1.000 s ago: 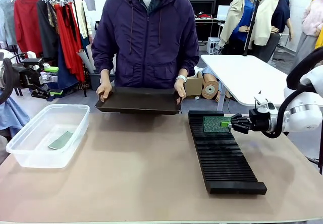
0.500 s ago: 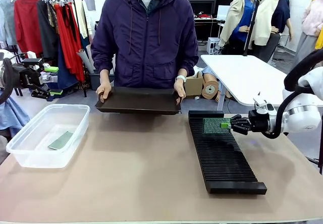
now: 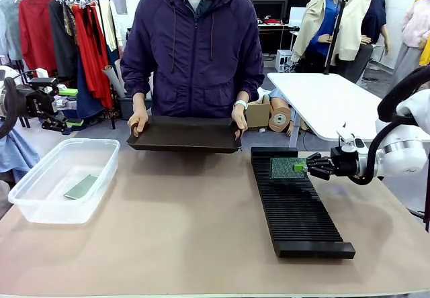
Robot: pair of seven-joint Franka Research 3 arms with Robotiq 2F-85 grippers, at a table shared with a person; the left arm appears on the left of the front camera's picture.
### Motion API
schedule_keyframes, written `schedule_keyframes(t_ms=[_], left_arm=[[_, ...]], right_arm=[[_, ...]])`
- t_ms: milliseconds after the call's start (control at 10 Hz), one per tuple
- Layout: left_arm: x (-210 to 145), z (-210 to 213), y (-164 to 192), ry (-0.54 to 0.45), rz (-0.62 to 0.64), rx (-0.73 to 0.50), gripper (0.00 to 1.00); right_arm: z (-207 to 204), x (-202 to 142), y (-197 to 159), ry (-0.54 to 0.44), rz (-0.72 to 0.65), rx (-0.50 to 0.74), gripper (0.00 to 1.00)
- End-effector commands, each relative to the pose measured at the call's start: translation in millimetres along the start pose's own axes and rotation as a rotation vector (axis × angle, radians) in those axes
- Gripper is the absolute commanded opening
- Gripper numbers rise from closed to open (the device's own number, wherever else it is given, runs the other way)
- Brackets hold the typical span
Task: Sort PCBs into racks and boxes based on the side picked up.
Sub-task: If the short side of the Blank PCB is picked up, insert it into the PCB Rack ; if the long side is picked up, place it in the Organizing box.
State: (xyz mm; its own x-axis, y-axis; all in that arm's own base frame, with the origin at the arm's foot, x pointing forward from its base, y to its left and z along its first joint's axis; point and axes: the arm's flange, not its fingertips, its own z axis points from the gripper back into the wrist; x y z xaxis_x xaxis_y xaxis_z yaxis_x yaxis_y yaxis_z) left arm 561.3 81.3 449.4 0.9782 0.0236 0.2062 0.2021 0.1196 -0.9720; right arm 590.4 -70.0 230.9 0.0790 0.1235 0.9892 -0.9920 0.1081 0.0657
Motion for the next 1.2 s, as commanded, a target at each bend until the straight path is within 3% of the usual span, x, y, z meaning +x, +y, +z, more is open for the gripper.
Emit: schedule_keyframes(t_ms=[0, 1100], left_arm=[[-0.7, 1.1, -2.2, 0.0, -0.008, -0.003, 1.0], [-0.7, 1.1, -2.2, 0.0, -0.008, -0.003, 1.0]], right_arm=[[-0.3, 1.2, -8.1, 0.025, -0.004, 0.017, 0.0], [-8.8, -7.4, -14.1, 0.095, 0.005, 0.014, 0.0]])
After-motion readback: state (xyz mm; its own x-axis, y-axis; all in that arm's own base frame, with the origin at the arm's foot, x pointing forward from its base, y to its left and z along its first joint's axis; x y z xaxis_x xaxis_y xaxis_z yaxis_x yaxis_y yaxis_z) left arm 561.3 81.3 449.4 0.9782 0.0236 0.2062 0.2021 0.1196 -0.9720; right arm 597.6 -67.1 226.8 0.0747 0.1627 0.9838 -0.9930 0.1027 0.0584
